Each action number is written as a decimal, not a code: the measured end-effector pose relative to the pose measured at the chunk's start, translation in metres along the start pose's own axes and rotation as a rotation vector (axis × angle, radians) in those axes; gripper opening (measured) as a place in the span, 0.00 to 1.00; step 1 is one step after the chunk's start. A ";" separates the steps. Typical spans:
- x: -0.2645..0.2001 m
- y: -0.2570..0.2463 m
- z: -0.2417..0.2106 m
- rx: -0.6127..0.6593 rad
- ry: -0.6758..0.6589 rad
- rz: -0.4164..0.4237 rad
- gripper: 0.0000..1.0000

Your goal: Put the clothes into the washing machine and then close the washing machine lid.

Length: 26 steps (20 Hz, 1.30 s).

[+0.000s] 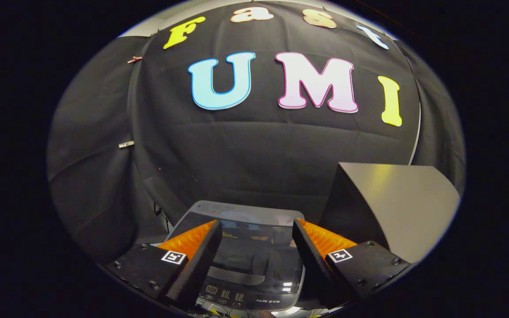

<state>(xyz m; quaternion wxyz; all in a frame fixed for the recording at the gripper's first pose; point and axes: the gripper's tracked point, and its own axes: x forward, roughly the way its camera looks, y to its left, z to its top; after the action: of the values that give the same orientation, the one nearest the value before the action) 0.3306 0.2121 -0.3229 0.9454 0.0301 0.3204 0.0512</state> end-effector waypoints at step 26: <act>-0.318 -0.142 0.112 -0.010 -0.593 0.021 0.98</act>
<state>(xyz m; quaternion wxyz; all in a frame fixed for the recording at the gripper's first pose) 0.1586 0.0311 -0.0552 0.9973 0.0423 0.0296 0.0514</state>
